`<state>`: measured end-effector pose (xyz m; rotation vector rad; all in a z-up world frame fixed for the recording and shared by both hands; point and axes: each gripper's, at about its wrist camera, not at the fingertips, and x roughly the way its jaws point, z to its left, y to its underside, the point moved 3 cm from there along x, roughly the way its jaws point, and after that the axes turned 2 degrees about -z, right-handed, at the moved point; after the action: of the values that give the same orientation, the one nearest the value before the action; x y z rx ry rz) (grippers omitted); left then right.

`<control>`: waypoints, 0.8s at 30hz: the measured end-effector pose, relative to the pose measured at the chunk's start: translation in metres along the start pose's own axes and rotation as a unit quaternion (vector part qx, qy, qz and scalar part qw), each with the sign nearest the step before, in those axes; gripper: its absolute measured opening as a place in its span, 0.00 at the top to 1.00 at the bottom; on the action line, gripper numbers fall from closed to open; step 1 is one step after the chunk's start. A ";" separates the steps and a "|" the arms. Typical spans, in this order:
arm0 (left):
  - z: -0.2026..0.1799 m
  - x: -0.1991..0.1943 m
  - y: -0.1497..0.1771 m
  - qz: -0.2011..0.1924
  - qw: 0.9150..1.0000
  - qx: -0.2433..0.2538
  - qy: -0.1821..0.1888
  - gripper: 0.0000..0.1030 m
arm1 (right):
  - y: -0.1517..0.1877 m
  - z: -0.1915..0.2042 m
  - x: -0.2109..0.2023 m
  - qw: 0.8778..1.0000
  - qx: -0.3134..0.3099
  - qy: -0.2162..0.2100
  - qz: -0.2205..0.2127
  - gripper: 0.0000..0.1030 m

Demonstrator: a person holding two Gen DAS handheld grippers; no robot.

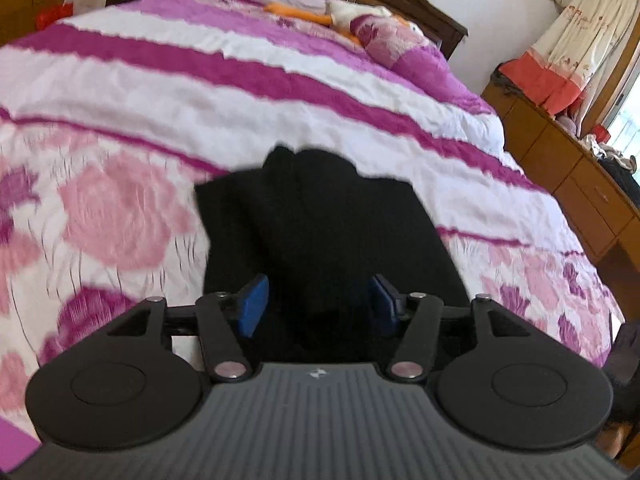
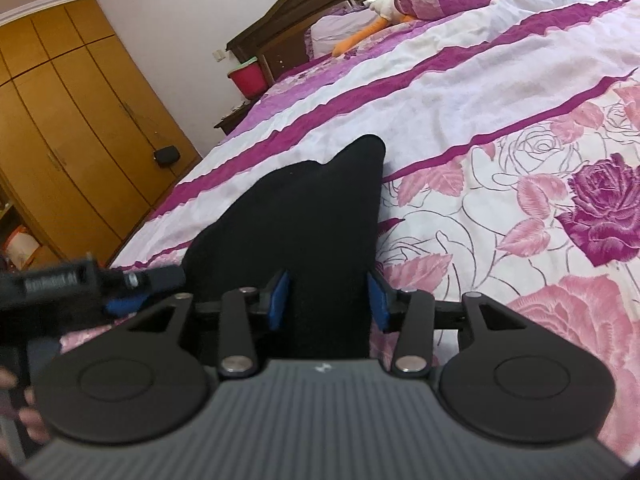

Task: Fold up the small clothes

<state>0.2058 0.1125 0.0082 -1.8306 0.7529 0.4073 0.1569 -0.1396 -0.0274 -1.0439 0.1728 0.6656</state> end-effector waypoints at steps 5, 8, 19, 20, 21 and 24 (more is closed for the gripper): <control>-0.001 0.006 0.023 -0.013 0.999 0.024 -0.027 0.66 | 0.003 0.003 -0.006 1.000 -0.003 0.009 -0.002 0.54; 0.001 -0.002 0.023 -0.030 0.999 -0.010 -0.030 0.89 | 0.004 0.007 -0.007 1.000 -0.001 0.003 0.005 0.54; 0.029 -0.001 0.036 -0.022 0.997 -0.038 -0.065 0.89 | 0.021 0.020 0.007 0.998 -0.044 0.018 0.040 0.48; 0.029 -0.002 0.036 -0.022 0.997 -0.036 -0.064 0.89 | 0.024 0.017 0.010 0.998 -0.039 0.015 0.052 0.48; 0.028 -0.003 0.035 -0.023 0.997 -0.031 -0.063 0.89 | 0.027 0.015 0.012 0.998 -0.030 0.011 0.057 0.48; 0.024 -0.009 0.030 -0.026 0.997 -0.022 -0.062 0.80 | 0.028 0.016 0.008 0.998 -0.032 0.008 0.052 0.47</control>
<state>0.1813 0.1302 -0.0168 -1.8431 0.6144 0.5023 0.1447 -0.1136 -0.0435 -1.1081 0.2225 0.7607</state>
